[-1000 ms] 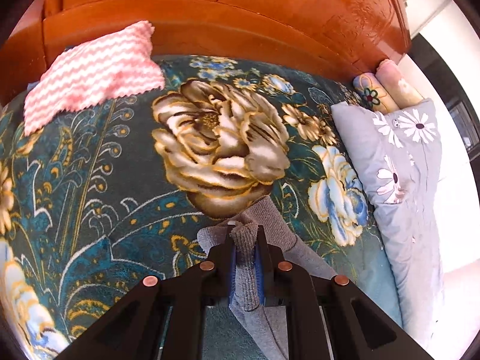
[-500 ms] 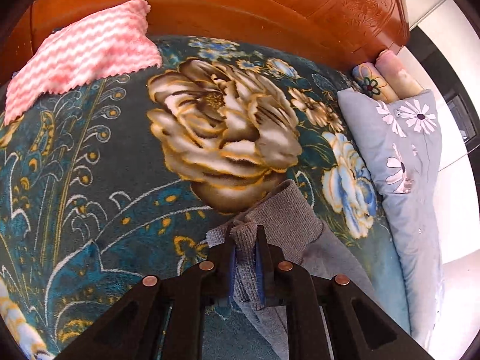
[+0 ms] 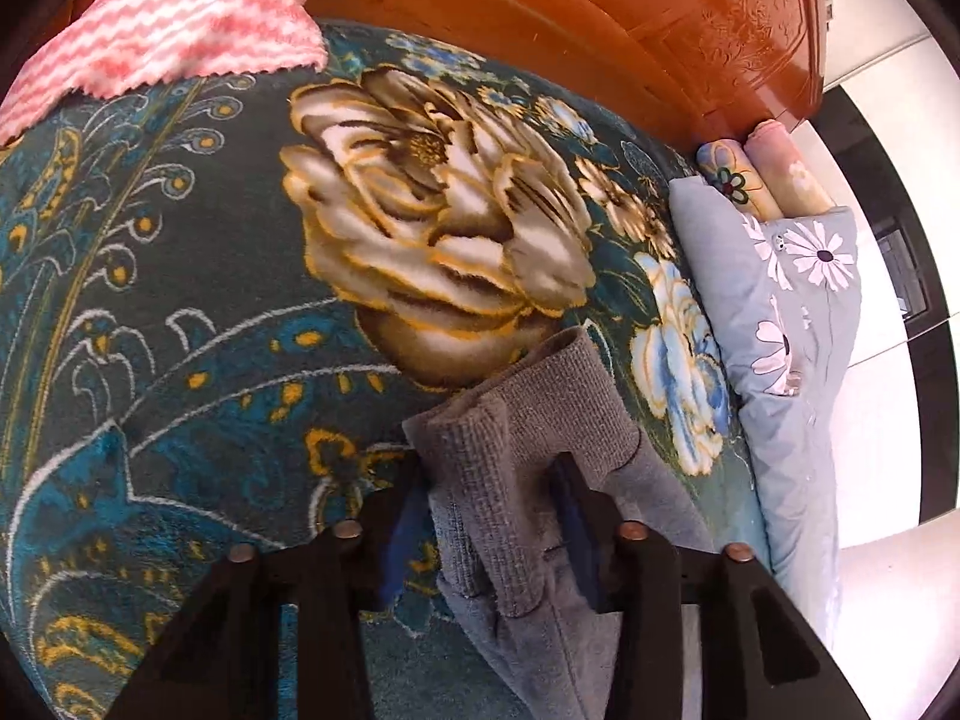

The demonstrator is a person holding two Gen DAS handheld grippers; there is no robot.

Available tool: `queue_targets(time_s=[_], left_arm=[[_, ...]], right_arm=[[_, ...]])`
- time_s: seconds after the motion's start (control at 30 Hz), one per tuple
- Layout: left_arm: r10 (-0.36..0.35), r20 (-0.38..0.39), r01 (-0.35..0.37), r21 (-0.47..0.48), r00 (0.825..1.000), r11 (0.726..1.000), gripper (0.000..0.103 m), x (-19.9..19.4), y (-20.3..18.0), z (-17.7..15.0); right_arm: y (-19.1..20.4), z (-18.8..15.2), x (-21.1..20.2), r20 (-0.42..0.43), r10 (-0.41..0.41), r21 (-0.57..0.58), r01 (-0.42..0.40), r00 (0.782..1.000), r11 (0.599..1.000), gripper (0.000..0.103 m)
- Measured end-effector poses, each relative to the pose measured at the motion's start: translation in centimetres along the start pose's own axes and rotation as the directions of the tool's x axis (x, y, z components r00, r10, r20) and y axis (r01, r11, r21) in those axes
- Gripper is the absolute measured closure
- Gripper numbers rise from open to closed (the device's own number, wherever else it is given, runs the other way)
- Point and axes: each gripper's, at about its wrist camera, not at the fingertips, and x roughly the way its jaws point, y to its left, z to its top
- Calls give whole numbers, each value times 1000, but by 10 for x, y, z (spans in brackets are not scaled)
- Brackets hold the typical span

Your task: Fold clothes

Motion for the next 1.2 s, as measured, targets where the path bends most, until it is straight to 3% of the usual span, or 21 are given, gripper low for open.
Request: queue_targets(time_s=[0.13, 0.17, 0.2, 0.3, 0.53, 0.57, 0.67, 0.77, 0.93, 1.03, 1.13, 1.2], left_arm=[[34, 48, -33, -6, 998, 999, 89, -11, -10, -1], [26, 59, -25, -12, 998, 1000, 89, -15, -12, 0], [18, 70, -16, -18, 997, 1000, 89, -20, -13, 1], [34, 71, -35, 12, 997, 999, 89, -26, -24, 3], [50, 83, -51, 10, 995, 999, 89, -39, -42, 7], [54, 86, -55, 14, 995, 998, 89, -41, -45, 7], [49, 98, -51, 25, 994, 998, 90, -54, -58, 7], [24, 118, -31, 58, 993, 998, 90, -75, -78, 12], [-75, 189, 46, 152, 979, 987, 90, -137, -110, 20], [-113, 233, 67, 196, 966, 978, 90, -177, -105, 13], [-11, 211, -29, 184, 977, 982, 90, -176, -68, -6], [91, 151, -110, 128, 984, 986, 90, -157, -32, -22]], right_arm=[[-4, -4, 0, -1, 29, 35, -29, 1000, 999, 73], [-5, -5, 0, -1, 37, 44, -37, 999, 998, 67], [-5, -5, 1, 0, 40, 50, -40, 999, 998, 54], [-4, -6, 5, 4, 37, 62, -37, 999, 997, 45], [0, -8, 17, 12, 32, 90, -33, 999, 995, 43], [0, -8, 18, 13, 31, 94, -32, 999, 995, 45], [2, -7, 23, 12, 23, 115, -24, 1000, 993, 82], [17, 6, 19, 7, 39, 103, -40, 999, 994, 87], [76, 35, -29, 48, 223, -108, -217, 974, 970, 88], [74, 35, -48, 49, 276, -166, -264, 960, 950, 88], [50, 26, -54, 26, 272, -182, -263, 962, 948, 88], [24, 15, -38, -23, 193, -154, -194, 981, 969, 88]])
